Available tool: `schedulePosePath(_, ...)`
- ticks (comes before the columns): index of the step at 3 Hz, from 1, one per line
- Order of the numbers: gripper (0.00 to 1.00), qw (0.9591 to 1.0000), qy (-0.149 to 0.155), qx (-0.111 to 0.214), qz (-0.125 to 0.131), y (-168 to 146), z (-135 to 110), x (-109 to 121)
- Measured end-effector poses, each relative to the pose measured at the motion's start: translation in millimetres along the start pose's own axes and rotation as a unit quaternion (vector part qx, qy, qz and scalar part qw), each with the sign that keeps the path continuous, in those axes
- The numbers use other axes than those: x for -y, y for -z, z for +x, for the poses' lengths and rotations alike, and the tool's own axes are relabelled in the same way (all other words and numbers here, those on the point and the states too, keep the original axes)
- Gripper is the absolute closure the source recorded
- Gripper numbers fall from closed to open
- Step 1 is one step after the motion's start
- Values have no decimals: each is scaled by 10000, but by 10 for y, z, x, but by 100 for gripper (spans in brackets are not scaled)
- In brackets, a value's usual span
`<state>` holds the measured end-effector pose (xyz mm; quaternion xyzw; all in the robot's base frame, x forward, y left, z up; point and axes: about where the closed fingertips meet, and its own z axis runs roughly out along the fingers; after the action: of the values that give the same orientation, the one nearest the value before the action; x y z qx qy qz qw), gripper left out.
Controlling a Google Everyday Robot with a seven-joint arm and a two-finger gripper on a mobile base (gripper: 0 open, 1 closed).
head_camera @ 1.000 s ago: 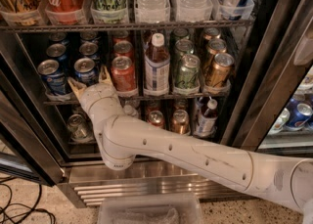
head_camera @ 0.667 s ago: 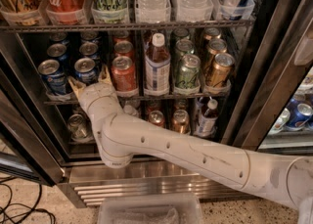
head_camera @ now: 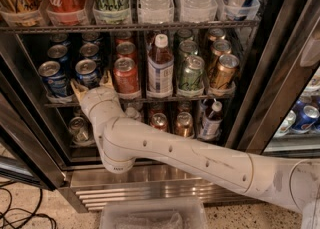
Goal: Pick pepsi can from middle shelf of fridge
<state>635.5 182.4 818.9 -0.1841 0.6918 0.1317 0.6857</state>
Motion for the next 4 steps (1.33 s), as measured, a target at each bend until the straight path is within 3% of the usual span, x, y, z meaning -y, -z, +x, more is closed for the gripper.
schedulePosePath(2,100,10000,-41,-25,1,23,-32,35)
schedulePosePath(4,100,9999,-139,37,-54,58,-70,39)
